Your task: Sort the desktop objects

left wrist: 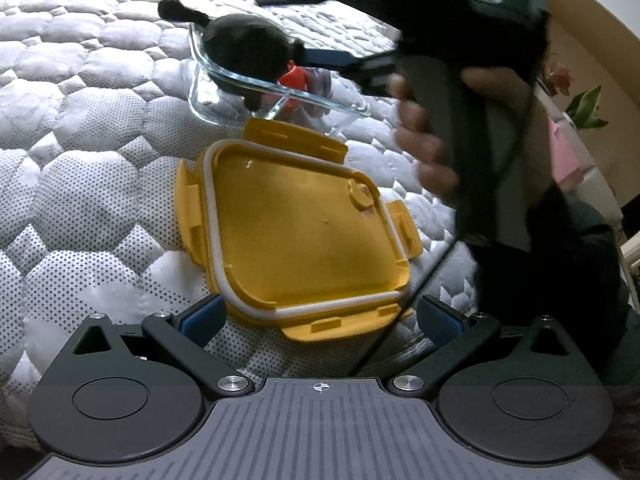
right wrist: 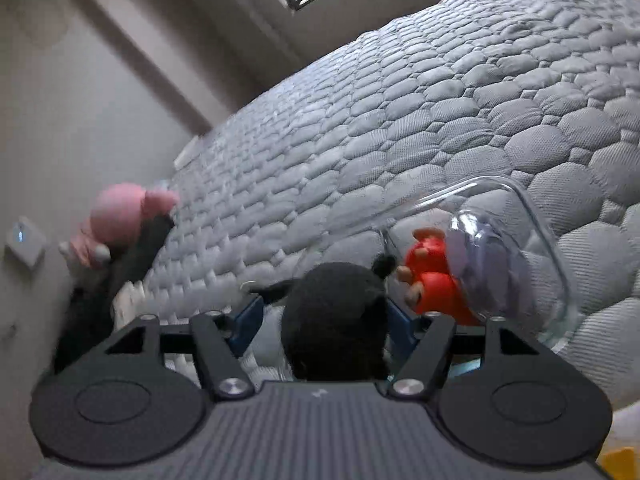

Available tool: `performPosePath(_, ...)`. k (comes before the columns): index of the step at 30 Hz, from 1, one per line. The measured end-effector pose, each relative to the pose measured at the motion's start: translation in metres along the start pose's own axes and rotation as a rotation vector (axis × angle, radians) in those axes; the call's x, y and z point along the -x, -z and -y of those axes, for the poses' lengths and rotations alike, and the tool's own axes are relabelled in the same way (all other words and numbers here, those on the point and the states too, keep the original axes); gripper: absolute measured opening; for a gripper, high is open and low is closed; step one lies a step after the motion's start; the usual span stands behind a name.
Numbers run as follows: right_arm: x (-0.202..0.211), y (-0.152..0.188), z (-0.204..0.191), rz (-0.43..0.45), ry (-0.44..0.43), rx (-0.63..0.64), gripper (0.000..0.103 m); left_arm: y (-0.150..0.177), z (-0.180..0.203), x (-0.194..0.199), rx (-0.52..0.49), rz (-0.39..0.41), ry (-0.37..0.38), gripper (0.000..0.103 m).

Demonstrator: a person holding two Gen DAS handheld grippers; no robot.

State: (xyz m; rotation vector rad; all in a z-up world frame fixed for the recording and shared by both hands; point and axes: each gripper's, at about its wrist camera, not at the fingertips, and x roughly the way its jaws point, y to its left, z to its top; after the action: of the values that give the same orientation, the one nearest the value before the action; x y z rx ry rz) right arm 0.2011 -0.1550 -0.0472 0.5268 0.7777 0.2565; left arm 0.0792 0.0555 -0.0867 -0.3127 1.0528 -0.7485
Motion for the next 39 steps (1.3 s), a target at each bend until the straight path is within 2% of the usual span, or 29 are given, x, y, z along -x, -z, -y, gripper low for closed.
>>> performPosePath(4,0.027,-0.001,-0.020,0.155,0.082,0.193,0.055,-0.001,0.001,-0.003,0.002,-0.008,0.009,0.103)
performPosePath(5,0.026,-0.001,-0.027,0.157,0.089,0.243,0.046,-0.001,0.003,-0.004,-0.003,-0.011,0.008,0.103)
performPosePath(8,0.007,0.000,-0.038,0.065,0.045,0.283,0.031,0.001,0.006,-0.003,-0.021,-0.011,0.008,0.103)
performPosePath(11,-0.024,0.005,-0.037,-0.035,0.078,0.244,0.028,0.002,0.003,0.000,-0.016,-0.003,-0.002,0.103)
performPosePath(12,-0.034,0.006,-0.035,-0.064,0.088,0.228,0.023,0.001,0.001,0.002,-0.008,0.001,-0.004,0.103)
performPosePath(14,-0.044,0.007,-0.028,-0.053,0.092,0.187,0.015,0.000,-0.004,0.003,0.012,0.004,-0.005,0.103)
performPosePath(19,-0.044,0.002,-0.025,-0.074,0.111,0.148,0.015,-0.001,-0.005,-0.002,0.021,-0.008,0.002,0.103)
performPosePath(23,-0.039,0.011,-0.039,-0.078,0.164,0.265,0.016,0.000,-0.002,-0.003,0.005,-0.009,0.001,0.103)
performPosePath(25,-0.032,0.006,-0.049,-0.054,0.163,0.316,0.023,0.001,-0.004,-0.002,0.009,-0.007,0.002,0.103)
performPosePath(27,-0.019,-0.004,-0.060,0.025,0.116,0.354,0.037,0.001,-0.007,-0.002,0.018,-0.006,0.001,0.103)
performPosePath(30,-0.020,-0.018,-0.080,0.029,0.039,0.408,0.043,0.001,-0.010,-0.002,0.030,-0.004,0.006,0.103)
performPosePath(34,-0.057,-0.017,-0.097,-0.114,-0.068,0.384,0.043,0.003,-0.011,-0.003,0.022,-0.007,0.008,0.103)
performPosePath(37,-0.086,-0.005,-0.103,-0.181,-0.064,0.363,0.042,0.004,-0.013,0.002,0.024,-0.003,0.000,0.103)
performPosePath(39,-0.098,0.001,-0.107,-0.137,-0.001,0.412,0.040,0.006,-0.016,0.006,0.030,0.006,-0.005,0.103)
